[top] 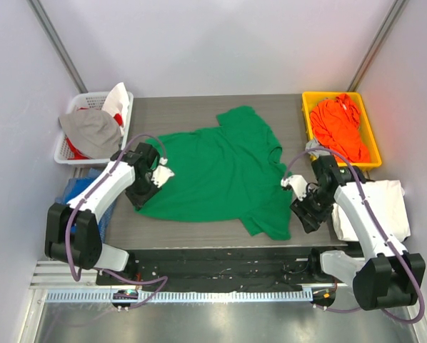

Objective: Fold and stack the t-shirts
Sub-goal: Flatten the tshirt out

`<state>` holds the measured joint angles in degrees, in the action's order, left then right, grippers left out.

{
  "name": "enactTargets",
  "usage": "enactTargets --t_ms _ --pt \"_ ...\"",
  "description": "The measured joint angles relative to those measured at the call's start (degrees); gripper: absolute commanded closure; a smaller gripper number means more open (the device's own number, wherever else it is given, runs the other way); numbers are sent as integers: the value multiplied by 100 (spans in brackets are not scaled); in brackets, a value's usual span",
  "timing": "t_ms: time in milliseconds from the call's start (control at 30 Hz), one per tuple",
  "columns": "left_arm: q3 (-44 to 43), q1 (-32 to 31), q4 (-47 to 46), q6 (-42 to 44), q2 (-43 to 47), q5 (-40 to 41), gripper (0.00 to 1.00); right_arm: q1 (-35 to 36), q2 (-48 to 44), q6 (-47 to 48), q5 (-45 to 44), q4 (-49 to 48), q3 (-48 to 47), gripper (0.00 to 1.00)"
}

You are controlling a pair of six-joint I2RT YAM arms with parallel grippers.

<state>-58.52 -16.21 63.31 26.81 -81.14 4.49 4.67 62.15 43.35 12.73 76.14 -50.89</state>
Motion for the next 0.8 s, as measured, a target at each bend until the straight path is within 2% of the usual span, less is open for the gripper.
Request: enactTargets --t_ms 33,233,333,533,800 --pt "26 -7 -2 2 0 4 32 0 33 -13 -20 -17 -17 44" --pt "146 -20 -105 -111 120 258 7 4 426 -210 -210 -750 -354 44" --pt "96 -20 -350 -197 251 420 0 9 623 -433 -313 -1478 -529 44" --pt "-785 -22 -1130 -444 -33 623 0 55 1449 -1019 -509 -3077 -949 43" --pt "-2653 -22 -2527 -719 -2234 811 0 549 3532 -1578 -1370 -5213 -2103 44"
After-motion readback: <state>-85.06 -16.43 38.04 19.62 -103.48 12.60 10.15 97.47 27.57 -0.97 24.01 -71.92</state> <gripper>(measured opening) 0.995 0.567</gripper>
